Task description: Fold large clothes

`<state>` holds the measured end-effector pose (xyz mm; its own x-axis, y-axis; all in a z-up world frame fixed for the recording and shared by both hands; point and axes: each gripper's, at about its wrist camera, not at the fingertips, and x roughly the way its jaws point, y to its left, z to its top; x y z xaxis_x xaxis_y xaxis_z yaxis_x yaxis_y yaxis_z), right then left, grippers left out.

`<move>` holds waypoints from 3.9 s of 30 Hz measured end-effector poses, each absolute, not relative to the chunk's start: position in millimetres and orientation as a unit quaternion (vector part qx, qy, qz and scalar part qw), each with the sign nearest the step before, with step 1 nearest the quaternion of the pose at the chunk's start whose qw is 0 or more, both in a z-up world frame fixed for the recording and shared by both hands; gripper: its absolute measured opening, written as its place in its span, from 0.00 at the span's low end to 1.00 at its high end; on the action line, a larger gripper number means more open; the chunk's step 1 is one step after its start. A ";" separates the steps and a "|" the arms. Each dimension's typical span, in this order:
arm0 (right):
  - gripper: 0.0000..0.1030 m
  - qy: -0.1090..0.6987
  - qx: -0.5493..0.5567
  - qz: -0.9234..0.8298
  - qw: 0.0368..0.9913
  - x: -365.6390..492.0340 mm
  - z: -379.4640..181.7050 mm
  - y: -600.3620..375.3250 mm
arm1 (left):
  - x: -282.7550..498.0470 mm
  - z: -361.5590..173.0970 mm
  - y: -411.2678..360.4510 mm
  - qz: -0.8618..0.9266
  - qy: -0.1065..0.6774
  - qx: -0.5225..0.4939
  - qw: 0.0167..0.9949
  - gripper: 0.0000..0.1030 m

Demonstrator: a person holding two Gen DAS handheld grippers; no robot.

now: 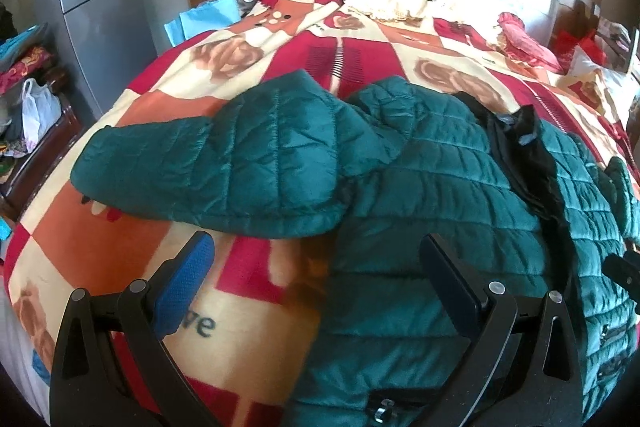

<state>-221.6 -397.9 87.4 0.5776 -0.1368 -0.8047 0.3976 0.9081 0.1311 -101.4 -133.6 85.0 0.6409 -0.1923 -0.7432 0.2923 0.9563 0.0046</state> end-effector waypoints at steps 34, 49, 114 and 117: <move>0.80 0.436 0.144 -0.115 0.881 -157.3 70.1 -382.4 | 71.8 24.5 124.0 0.137 0.455 -0.164 0.865 1.00; 0.80 0.446 0.151 -0.096 0.877 -164.5 64.2 -369.2 | 71.0 39.6 123.4 0.054 0.418 -0.224 0.878 0.16; 0.93 0.403 0.324 -0.128 0.846 -246.9 69.3 -464.9 | -171.3 121.7 -165.4 -0.362 0.432 0.048 0.824 0.54; 0.93 0.421 0.326 -0.114 0.839 -217.0 61.1 -457.1 | -153.7 106.3 -134.1 -0.302 0.441 0.052 0.844 0.54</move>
